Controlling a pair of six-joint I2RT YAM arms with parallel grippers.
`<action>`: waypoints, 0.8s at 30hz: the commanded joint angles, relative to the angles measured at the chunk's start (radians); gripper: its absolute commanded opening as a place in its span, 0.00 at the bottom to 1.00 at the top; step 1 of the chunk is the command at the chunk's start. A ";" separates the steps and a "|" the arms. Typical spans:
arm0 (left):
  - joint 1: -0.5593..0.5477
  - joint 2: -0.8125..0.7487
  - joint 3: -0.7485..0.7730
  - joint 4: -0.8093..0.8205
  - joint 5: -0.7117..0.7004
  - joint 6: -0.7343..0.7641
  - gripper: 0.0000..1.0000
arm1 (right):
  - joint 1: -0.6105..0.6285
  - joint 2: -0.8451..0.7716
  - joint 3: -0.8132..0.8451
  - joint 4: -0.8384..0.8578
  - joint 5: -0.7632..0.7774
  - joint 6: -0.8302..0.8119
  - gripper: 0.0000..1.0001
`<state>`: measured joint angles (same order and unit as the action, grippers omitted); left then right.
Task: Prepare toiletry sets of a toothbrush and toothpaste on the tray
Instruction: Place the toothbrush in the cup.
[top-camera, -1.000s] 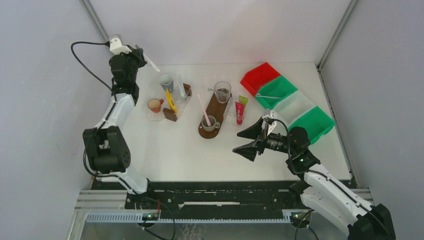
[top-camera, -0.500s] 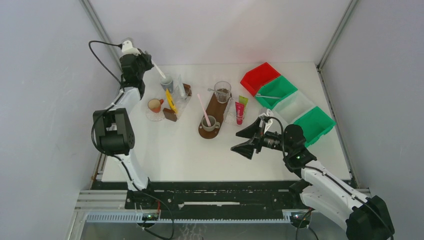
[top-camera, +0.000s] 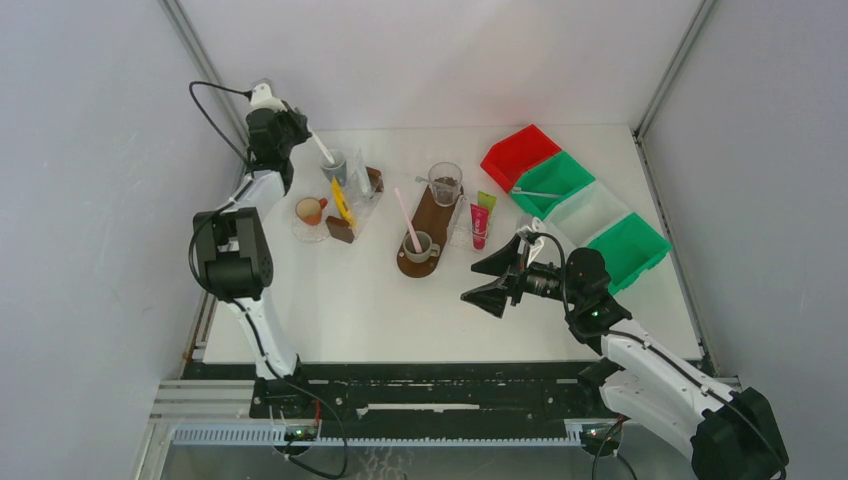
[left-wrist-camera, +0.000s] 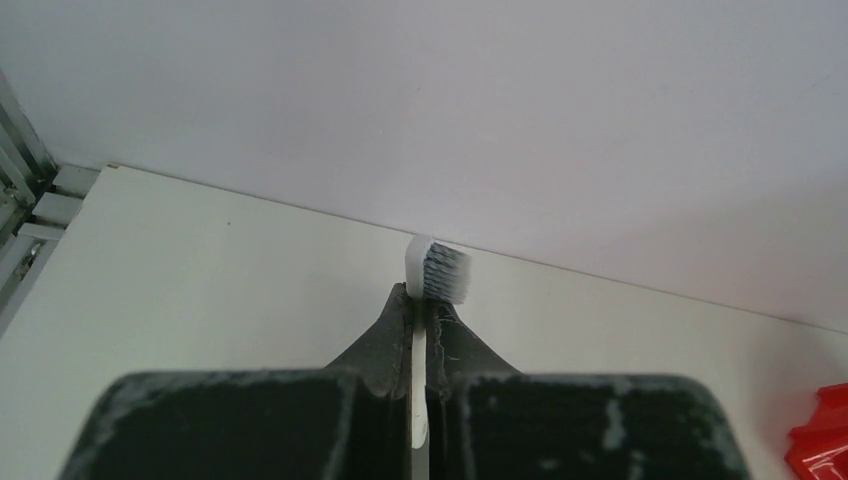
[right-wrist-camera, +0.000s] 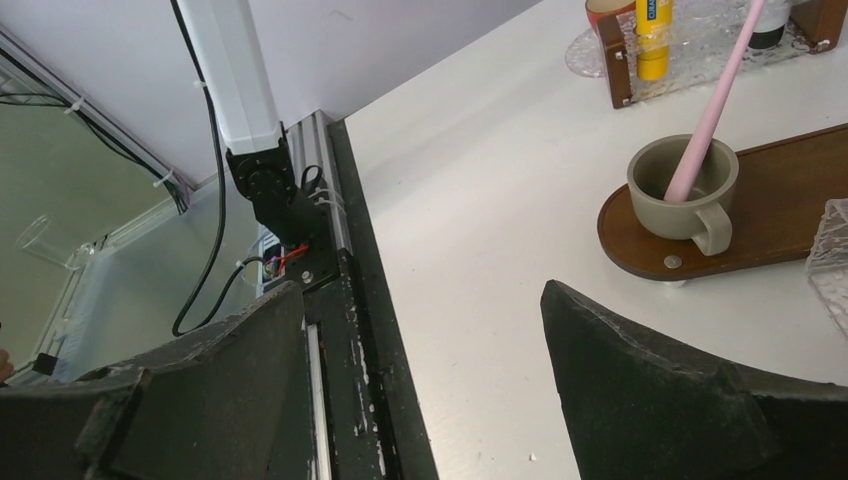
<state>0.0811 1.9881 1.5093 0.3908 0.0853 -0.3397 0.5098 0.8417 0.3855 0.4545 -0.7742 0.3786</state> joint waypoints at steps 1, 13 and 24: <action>0.005 0.017 0.047 0.005 0.016 0.007 0.00 | -0.007 0.001 0.033 0.041 0.010 -0.029 0.95; 0.004 0.016 -0.008 -0.006 0.032 0.007 0.18 | -0.012 0.008 0.034 0.038 0.004 -0.024 0.95; 0.005 -0.161 -0.175 0.025 -0.029 -0.021 0.55 | -0.017 -0.044 0.035 0.000 0.011 -0.014 0.95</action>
<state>0.0811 1.9900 1.4025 0.3565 0.1047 -0.3431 0.4973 0.8383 0.3855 0.4500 -0.7677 0.3721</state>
